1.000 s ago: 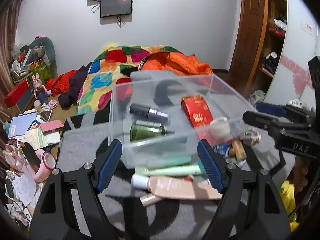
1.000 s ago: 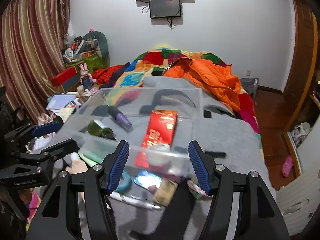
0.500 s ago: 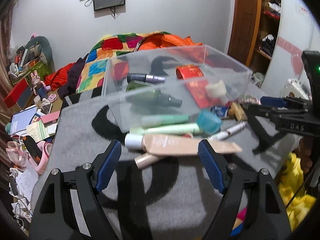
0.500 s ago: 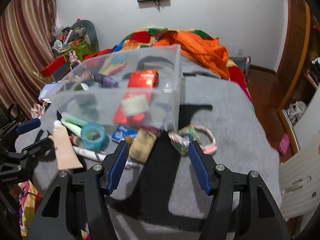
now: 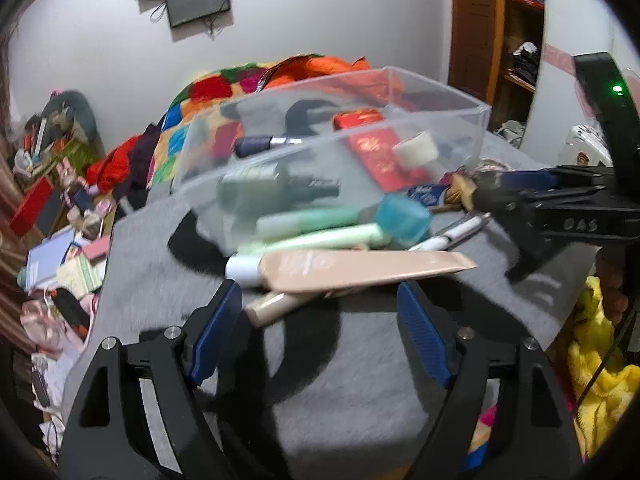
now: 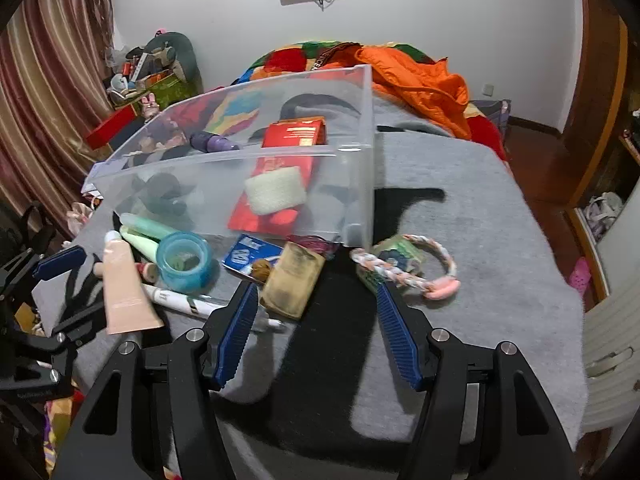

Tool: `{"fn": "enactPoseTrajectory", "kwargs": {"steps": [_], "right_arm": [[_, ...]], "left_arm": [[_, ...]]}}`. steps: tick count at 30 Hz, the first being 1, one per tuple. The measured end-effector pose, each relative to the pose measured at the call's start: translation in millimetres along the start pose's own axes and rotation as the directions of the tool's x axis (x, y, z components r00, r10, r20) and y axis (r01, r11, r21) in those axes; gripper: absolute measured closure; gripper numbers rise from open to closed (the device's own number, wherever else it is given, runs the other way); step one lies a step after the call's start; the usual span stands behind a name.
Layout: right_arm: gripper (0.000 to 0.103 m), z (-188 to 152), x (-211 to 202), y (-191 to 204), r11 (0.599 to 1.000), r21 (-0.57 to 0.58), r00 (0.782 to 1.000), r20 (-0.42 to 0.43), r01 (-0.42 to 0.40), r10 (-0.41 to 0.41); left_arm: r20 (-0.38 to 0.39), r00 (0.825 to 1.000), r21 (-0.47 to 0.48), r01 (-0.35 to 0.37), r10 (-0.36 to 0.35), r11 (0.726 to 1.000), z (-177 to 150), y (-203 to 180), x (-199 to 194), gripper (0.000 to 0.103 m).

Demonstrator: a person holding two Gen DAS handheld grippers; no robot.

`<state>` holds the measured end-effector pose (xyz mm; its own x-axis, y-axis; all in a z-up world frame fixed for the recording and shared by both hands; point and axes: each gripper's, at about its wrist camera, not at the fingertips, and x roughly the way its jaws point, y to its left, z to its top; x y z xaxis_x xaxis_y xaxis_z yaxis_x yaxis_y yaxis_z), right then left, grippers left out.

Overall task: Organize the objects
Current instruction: 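Withdraw both tools from box and move toward beige tube and yellow soap, then grasp beige cosmetic tube with left tool while right tool grasps yellow soap bar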

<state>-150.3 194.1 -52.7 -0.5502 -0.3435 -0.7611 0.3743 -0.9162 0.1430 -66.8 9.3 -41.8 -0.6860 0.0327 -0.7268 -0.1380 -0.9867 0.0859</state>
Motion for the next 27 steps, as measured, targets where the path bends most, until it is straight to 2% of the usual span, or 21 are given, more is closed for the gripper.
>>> {"fn": "enactPoseTrajectory", "kwargs": {"steps": [8,13,18,19,24,27], "right_arm": [[0.046,2,3,2,1.0,0.005,1.0,-0.002,-0.018,0.018],[0.052,2,4,4,0.999,0.009,0.999,-0.009,-0.048,0.048],[0.06,2,13,4,0.998,0.017,0.998,-0.03,-0.053,0.053],[0.061,3,14,4,0.999,0.017,0.998,-0.028,-0.052,0.052],[0.07,2,16,6,0.999,0.01,0.999,-0.018,-0.036,0.036],[0.073,2,16,7,0.999,0.013,0.999,-0.014,-0.041,0.041]], "left_arm": [[0.008,0.999,0.102,0.034,-0.035,0.994,15,-23,7,0.022],[-0.012,0.996,0.128,0.088,-0.087,0.988,20,-34,17,0.022],[-0.021,0.996,0.106,0.086,-0.085,0.991,22,-35,29,0.022],[-0.019,0.996,0.094,0.09,-0.088,0.992,22,-32,29,0.024],[-0.005,0.995,0.034,0.101,-0.101,0.994,22,-20,27,0.047],[0.007,0.995,0.022,0.099,-0.099,0.995,23,-15,25,0.054]]}}
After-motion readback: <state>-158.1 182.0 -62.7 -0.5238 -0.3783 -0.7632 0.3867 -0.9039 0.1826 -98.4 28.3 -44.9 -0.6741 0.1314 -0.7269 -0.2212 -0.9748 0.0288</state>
